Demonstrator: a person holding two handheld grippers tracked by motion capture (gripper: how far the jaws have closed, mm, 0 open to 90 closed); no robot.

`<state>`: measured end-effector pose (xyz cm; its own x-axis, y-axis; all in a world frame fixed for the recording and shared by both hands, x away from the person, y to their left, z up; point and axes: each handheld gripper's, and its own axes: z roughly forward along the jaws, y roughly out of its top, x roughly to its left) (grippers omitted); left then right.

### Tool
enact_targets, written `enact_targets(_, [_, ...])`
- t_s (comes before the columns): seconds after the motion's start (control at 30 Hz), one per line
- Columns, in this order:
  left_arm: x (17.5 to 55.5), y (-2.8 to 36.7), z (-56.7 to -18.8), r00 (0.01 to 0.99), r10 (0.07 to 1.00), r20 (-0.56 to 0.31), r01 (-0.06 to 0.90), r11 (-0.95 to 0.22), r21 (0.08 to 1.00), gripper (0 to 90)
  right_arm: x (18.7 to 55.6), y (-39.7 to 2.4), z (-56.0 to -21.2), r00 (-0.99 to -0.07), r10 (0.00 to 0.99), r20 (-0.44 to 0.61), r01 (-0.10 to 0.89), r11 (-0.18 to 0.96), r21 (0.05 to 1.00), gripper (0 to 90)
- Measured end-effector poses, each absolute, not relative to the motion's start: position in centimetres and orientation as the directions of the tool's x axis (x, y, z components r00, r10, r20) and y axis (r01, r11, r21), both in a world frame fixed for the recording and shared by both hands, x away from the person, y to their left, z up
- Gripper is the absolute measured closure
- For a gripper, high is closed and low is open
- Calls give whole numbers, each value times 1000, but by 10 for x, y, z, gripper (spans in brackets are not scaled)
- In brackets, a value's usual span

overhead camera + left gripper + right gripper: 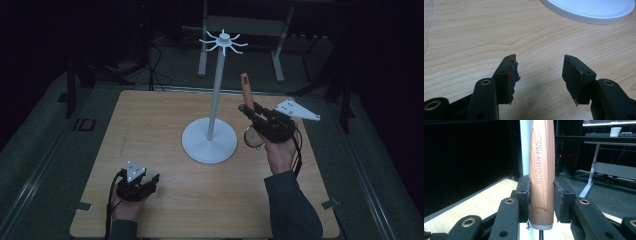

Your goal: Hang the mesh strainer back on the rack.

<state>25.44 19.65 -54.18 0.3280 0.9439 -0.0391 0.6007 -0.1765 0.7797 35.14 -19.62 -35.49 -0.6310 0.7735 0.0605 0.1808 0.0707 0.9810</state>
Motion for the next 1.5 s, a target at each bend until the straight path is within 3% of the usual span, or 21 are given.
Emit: enact_targets(1.5, [255,196,-542,332,943,-37,600,-180,780,455,360,-198,-340,-645,750,145,186,-30,982,689])
